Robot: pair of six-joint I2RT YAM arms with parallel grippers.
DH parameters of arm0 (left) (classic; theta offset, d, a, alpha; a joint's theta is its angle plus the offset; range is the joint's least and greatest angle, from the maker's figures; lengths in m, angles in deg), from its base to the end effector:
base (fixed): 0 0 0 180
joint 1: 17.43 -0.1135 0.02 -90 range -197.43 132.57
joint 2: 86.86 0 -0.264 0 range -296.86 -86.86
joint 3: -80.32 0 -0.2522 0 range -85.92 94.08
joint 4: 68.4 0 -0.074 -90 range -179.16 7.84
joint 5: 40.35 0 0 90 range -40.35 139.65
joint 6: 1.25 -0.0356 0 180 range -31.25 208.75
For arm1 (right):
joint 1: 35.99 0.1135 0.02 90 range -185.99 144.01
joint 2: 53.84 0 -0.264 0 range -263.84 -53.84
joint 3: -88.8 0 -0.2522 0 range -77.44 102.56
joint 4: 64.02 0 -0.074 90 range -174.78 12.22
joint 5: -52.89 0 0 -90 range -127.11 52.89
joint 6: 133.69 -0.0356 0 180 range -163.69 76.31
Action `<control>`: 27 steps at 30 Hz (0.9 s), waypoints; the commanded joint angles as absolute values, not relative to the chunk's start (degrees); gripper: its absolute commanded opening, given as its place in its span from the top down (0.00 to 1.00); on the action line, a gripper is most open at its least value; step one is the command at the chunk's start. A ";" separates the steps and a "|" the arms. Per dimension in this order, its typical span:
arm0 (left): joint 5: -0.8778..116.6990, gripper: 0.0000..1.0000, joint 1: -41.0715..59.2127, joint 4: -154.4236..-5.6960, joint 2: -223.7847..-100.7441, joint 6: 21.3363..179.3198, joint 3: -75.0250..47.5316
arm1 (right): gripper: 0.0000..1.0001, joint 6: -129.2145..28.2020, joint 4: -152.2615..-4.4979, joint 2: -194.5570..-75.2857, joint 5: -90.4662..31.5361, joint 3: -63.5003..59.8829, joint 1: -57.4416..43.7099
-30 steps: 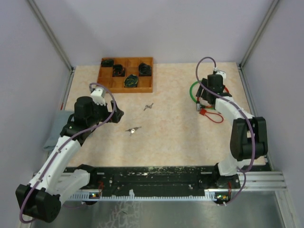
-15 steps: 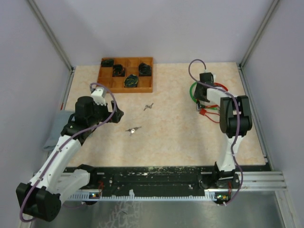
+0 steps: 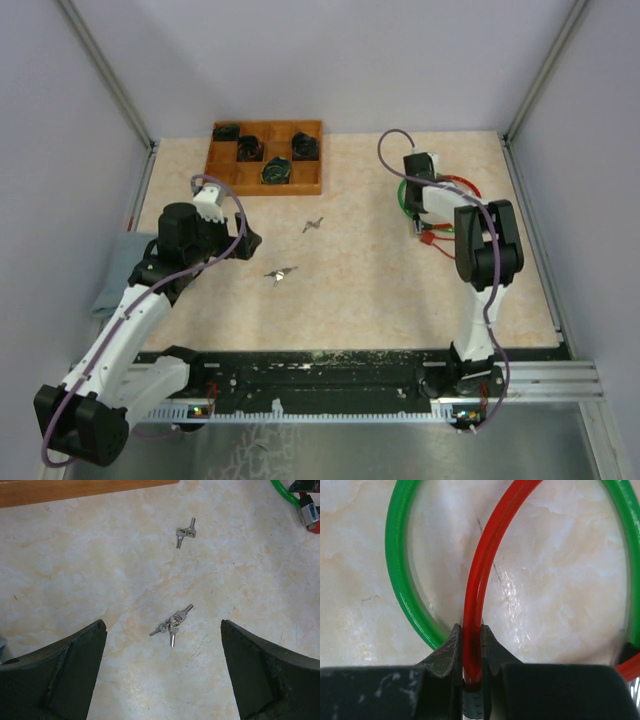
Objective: Unlock with the key
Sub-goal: Pick up the lock from the center of the board.
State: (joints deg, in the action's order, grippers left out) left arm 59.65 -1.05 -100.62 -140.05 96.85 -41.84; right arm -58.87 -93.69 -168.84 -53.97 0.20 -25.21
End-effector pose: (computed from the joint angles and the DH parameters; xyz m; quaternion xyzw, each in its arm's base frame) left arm 0.1996 -0.0651 0.2948 0.1066 0.8465 -0.1823 0.4887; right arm 0.4217 0.0698 0.1652 0.0822 0.9363 -0.0656 0.3350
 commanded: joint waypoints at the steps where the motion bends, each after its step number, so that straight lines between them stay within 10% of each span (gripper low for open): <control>1: 62.26 0.00 -1.08 -99.39 -138.82 97.27 -42.41 | 1.00 -55.04 -94.01 -158.91 -59.22 -0.92 -21.77; 27: 74.60 0.01 -1.08 -84.02 -135.79 125.37 -50.22 | 1.00 -39.51 -69.82 -130.76 -56.54 -24.64 15.13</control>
State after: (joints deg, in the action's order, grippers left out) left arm 71.06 -1.05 -91.31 -136.75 117.09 -47.15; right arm -44.27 -82.25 -133.74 -55.17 -23.73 9.63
